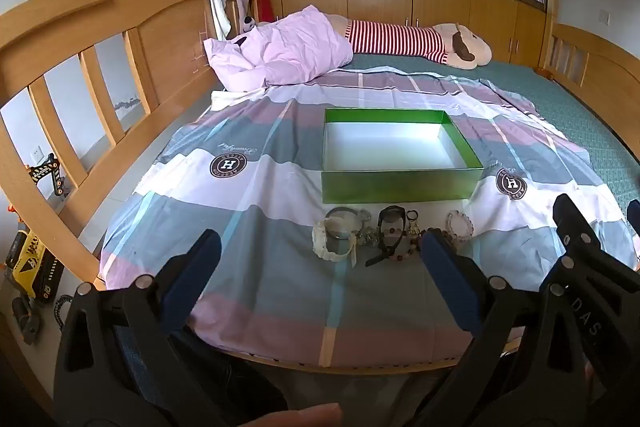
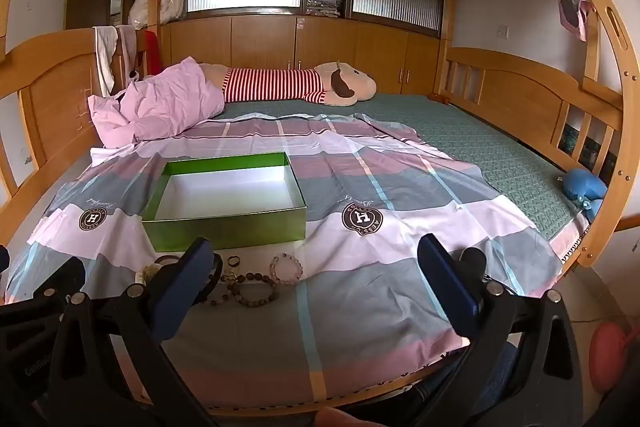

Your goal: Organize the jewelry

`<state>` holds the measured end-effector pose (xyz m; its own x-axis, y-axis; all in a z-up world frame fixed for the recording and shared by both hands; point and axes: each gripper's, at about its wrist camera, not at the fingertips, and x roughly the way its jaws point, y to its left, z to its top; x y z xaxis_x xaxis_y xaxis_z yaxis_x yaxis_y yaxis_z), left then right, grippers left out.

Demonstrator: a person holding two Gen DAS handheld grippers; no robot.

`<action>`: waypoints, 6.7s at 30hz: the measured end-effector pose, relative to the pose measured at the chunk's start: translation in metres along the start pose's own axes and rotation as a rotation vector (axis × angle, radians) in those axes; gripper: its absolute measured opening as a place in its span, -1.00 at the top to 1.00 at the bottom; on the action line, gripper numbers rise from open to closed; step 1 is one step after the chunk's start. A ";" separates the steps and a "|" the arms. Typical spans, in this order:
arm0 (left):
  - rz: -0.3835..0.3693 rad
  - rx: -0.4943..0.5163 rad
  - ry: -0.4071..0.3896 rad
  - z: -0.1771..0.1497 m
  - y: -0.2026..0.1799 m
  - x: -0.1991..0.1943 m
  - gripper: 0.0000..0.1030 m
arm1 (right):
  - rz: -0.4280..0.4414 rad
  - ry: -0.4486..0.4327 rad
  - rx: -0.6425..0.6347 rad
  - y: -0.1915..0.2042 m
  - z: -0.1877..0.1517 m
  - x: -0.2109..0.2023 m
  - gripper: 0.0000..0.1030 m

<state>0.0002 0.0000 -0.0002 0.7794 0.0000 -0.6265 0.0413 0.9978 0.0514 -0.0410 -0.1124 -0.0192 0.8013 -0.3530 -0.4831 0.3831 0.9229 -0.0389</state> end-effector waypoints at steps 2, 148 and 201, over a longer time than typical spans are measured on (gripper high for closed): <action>0.001 0.000 0.001 0.000 0.000 0.000 -0.92 | 0.001 -0.002 0.000 0.000 0.000 0.000 -0.94; -0.108 -0.109 0.476 -0.019 0.029 0.221 0.64 | 0.284 0.510 -0.231 0.065 -0.021 0.228 0.69; -0.096 0.015 0.390 -0.004 -0.015 0.223 0.14 | 0.418 0.524 -0.063 0.007 -0.040 0.228 0.26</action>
<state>0.1703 -0.0150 -0.1438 0.4756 -0.0649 -0.8773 0.1139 0.9934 -0.0117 0.1259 -0.1805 -0.1644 0.5413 0.1425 -0.8287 0.0490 0.9785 0.2003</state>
